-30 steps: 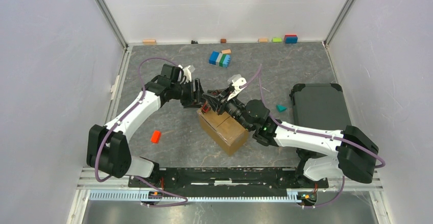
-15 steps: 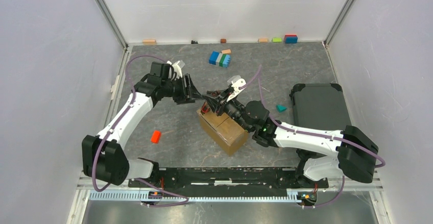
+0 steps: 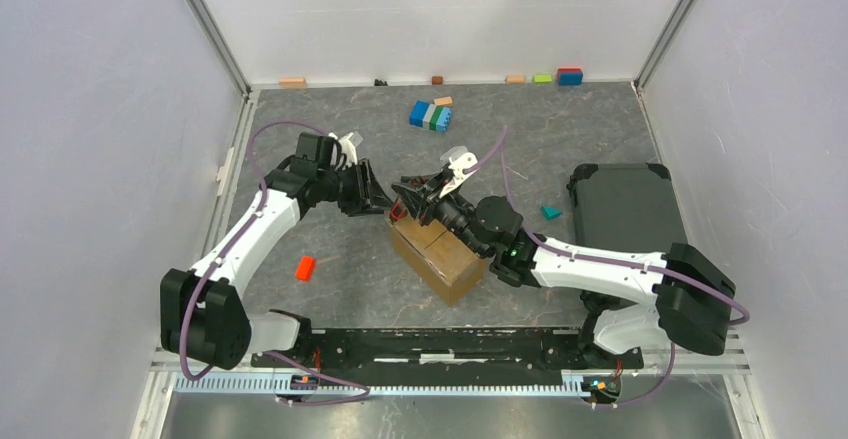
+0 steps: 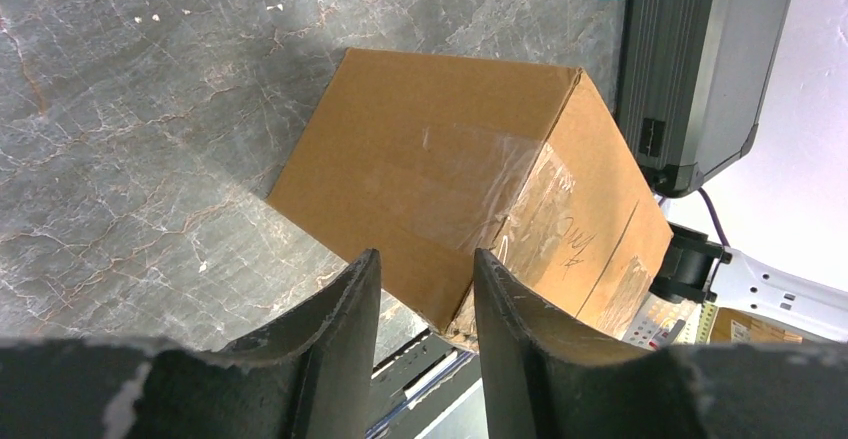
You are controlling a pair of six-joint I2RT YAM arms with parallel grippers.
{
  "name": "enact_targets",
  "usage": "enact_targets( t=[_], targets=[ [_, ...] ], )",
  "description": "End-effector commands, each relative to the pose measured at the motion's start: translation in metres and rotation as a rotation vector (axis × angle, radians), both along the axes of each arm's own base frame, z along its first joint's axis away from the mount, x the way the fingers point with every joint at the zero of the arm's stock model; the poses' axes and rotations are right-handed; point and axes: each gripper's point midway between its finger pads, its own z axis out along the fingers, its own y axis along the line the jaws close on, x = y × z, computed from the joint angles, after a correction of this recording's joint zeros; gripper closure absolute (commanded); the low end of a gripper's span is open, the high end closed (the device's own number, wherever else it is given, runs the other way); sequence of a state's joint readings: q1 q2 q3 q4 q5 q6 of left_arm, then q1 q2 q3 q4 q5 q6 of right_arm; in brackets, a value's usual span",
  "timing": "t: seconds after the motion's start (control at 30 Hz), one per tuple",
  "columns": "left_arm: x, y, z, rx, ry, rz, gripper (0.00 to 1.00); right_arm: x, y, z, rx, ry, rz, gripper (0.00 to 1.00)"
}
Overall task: Unpack the express box
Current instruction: Cut the express box at the center of the board.
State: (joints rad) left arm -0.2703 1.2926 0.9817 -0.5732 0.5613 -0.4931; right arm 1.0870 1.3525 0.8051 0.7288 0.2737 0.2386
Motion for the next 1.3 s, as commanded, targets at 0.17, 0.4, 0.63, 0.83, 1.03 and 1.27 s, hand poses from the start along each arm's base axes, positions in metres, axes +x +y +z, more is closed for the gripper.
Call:
enact_targets(
  t=[0.17, 0.4, 0.63, 0.83, 1.03, 1.27],
  targets=[
    [-0.001, -0.005, 0.011, -0.052, -0.024, -0.005, 0.55, -0.001, 0.006, 0.026, 0.067, -0.035, -0.004, 1.00],
    [0.001, -0.006, 0.008, -0.053, -0.020, -0.004, 0.56, -0.005, 0.004, 0.009, 0.022, -0.016, -0.003, 1.00],
    [0.006, -0.008, 0.003, -0.053, -0.006, -0.001, 0.57, -0.008, -0.002, -0.007, -0.048, -0.007, -0.014, 1.00],
    [0.009, -0.007, -0.004, -0.043, 0.007, 0.010, 0.58, -0.012, 0.000, -0.014, -0.103, 0.012, 0.014, 1.00],
    [0.011, -0.007, -0.009, -0.040, 0.015, 0.021, 0.59, -0.016, 0.001, -0.028, -0.135, 0.032, 0.033, 1.00],
    [0.014, -0.006, -0.012, -0.030, 0.016, 0.034, 0.60, -0.020, 0.007, -0.030, -0.167, 0.101, 0.058, 1.00]
  ],
)
